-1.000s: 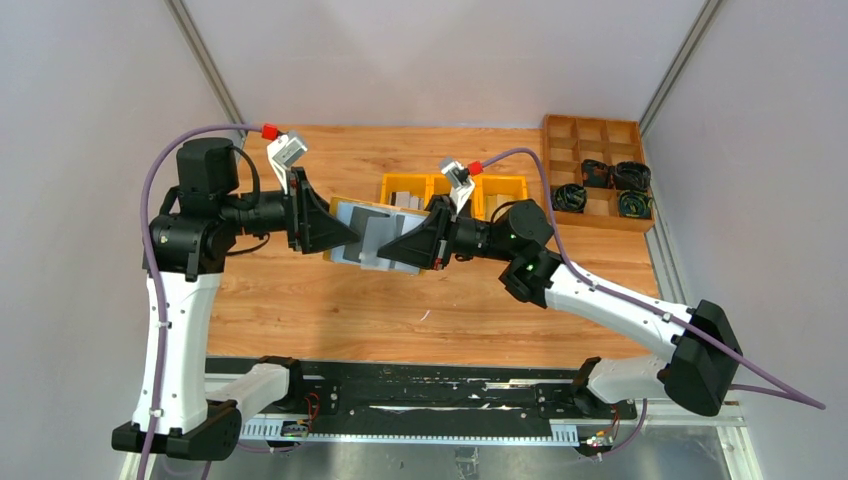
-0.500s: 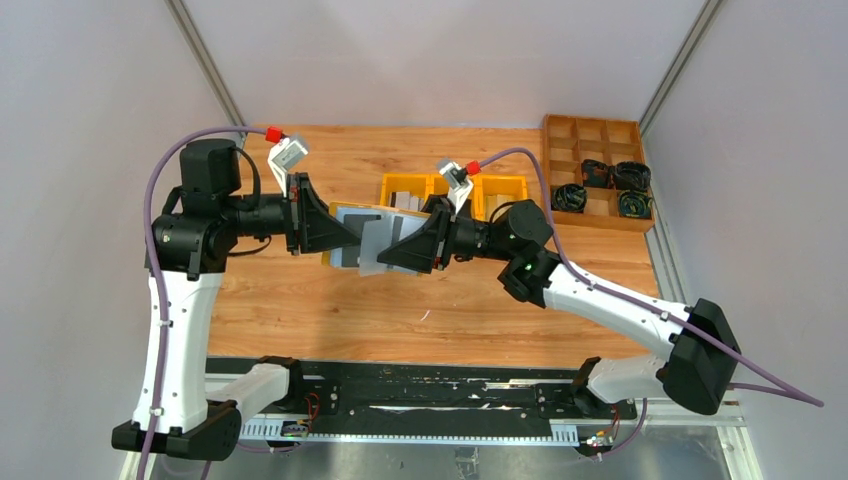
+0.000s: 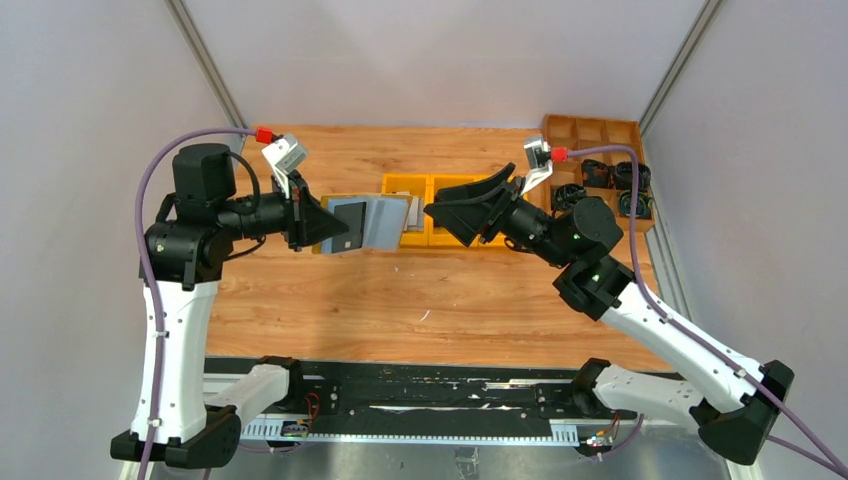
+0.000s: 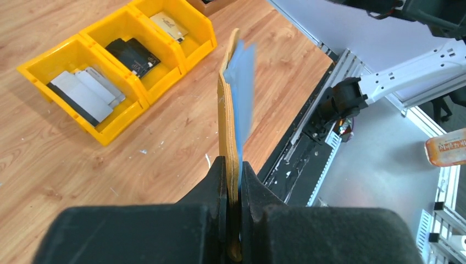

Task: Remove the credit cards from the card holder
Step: Remove the credit card from the card holder.

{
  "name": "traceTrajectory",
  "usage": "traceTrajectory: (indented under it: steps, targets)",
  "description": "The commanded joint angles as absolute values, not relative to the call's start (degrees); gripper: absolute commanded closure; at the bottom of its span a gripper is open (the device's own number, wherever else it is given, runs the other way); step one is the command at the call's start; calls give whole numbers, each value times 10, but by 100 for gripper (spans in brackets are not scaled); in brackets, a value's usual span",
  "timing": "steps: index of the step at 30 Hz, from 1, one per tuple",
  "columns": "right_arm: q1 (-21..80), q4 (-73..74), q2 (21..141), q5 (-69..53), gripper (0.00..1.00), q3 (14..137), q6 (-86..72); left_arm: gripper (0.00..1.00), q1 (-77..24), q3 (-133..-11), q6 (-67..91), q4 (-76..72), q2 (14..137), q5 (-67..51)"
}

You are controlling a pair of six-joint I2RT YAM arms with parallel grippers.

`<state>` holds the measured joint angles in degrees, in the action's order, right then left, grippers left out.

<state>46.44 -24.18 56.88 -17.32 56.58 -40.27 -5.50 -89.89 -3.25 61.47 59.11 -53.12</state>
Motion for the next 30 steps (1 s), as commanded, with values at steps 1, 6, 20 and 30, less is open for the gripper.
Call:
traceTrajectory:
  steps: [1, 6, 20, 30]
  targets:
    - [483, -209, 588, -189, 35, 599, -370, 100, -57, -891, -34, 611, 591, -550]
    - [494, -275, 665, -348, 41, 626, -443, 100, -57, -892, -6, 611, 606, -618]
    - [495, -395, 772, -451, 53, 635, -529, 97, -57, -895, 27, 612, 610, -671]
    - [496, -457, 805, -460, 63, 644, -573, 91, -57, -888, 29, 612, 609, -690]
